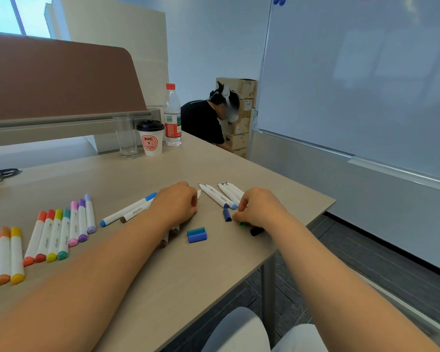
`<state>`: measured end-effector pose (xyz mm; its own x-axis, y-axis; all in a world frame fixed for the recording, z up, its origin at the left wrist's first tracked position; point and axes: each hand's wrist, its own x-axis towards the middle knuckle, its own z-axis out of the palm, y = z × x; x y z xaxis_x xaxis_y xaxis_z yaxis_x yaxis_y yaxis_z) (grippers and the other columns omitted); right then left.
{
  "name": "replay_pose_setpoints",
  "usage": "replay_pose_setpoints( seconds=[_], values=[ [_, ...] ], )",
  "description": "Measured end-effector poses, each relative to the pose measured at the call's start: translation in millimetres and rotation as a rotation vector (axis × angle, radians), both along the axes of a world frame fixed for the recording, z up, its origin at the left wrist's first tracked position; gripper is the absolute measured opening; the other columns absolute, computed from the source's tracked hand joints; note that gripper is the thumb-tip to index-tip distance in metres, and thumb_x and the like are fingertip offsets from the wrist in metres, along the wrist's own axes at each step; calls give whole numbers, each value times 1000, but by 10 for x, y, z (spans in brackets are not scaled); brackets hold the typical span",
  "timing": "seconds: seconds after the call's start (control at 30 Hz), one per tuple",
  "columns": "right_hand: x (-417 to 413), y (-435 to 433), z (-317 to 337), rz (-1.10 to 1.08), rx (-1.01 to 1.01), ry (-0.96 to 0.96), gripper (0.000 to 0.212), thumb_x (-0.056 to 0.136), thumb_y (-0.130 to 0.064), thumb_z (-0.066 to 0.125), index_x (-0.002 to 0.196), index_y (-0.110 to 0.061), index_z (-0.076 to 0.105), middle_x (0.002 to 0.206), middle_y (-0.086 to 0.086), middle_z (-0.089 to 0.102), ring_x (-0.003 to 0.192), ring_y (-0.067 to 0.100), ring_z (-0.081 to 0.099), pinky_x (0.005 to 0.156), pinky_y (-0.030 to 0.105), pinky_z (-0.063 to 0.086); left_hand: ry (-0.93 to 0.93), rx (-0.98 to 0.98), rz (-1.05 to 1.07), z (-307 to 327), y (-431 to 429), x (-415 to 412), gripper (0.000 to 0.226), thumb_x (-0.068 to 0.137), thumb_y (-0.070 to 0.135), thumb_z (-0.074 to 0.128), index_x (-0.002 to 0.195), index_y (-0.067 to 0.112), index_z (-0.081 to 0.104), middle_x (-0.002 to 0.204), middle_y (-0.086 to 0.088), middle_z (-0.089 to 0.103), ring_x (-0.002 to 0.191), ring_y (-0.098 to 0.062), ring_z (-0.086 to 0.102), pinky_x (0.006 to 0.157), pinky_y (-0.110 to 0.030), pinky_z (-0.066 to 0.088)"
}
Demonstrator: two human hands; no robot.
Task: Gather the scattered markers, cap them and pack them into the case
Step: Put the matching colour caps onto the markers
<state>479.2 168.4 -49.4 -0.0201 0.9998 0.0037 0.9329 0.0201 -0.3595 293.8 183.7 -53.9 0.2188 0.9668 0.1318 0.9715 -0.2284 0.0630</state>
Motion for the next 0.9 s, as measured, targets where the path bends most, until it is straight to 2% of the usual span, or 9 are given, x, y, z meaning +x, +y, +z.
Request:
replay_pose_setpoints(
  seconds=[0.13, 0.33, 0.37, 0.47, 0.53, 0.63, 0.7, 0.77, 0.9],
  values=[
    [-22, 1, -10, -14, 20, -36, 23, 81, -22, 65, 98, -6, 68, 98, 12, 69, 78, 20, 59, 74, 31, 53, -111, -12, 30, -8, -1, -36, 24, 86, 20, 59, 108, 18, 50, 110, -2, 60, 96, -17, 55, 75, -24, 42],
    [-32, 5, -27, 2, 49, 6, 25, 82, -27, 65, 93, -5, 69, 92, 11, 68, 79, 21, 61, 75, 35, 54, -183, 53, 68, 50, -25, -40, 36, 85, 23, 61, 119, 17, 50, 114, 0, 62, 99, -16, 56, 80, -27, 45],
    [-25, 10, -34, 2, 72, 57, 23, 81, -26, 66, 91, -5, 68, 87, 9, 66, 76, 19, 59, 70, 34, 53, -193, 72, 69, 61, -30, -39, 38, 86, 24, 61, 121, 18, 49, 113, 0, 62, 98, -16, 56, 81, -27, 46],
    [13, 39, -65, -35, 179, 331, 12, 79, -22, 68, 88, -14, 67, 75, -3, 56, 70, 11, 50, 54, 19, 39, -196, 126, 44, 81, -45, -38, 44, 86, 25, 62, 128, 21, 49, 113, 3, 60, 99, -14, 56, 80, -26, 45],
    [31, 62, -92, -64, 251, 564, 15, 81, -18, 63, 94, -17, 70, 74, -3, 57, 66, 9, 50, 56, 18, 39, -161, 161, 5, 76, -45, -38, 44, 87, 25, 60, 131, 23, 50, 113, 3, 58, 99, -13, 55, 79, -25, 44],
    [45, 59, -94, -135, 322, 883, 16, 87, -12, 56, 93, -10, 70, 76, -1, 63, 61, 8, 53, 65, 25, 48, -124, 185, -28, 71, -39, -40, 38, 89, 24, 56, 127, 27, 55, 112, 3, 56, 99, -14, 52, 77, -26, 46],
    [55, 55, -96, -161, 323, 1042, 10, 90, -11, 55, 94, -9, 64, 76, 0, 63, 63, 9, 57, 64, 22, 52, -135, 196, -42, 70, -39, -40, 36, 89, 24, 56, 124, 28, 57, 111, 4, 55, 98, -13, 51, 78, -27, 49],
    [64, 63, -116, -148, 337, 1081, 4, 91, -10, 56, 92, -12, 59, 79, 2, 64, 67, 10, 61, 66, 21, 53, -150, 205, -53, 72, -44, -37, 34, 88, 23, 56, 121, 29, 58, 110, 5, 55, 98, -13, 51, 78, -27, 48],
    [61, 86, -153, -79, 330, 1055, 12, 90, -2, 55, 93, -12, 60, 87, 4, 65, 72, 8, 63, 70, 17, 52, -150, 214, -71, 62, -41, -34, 33, 88, 22, 56, 120, 29, 58, 111, 6, 56, 100, -12, 50, 76, -24, 45]
  ],
)
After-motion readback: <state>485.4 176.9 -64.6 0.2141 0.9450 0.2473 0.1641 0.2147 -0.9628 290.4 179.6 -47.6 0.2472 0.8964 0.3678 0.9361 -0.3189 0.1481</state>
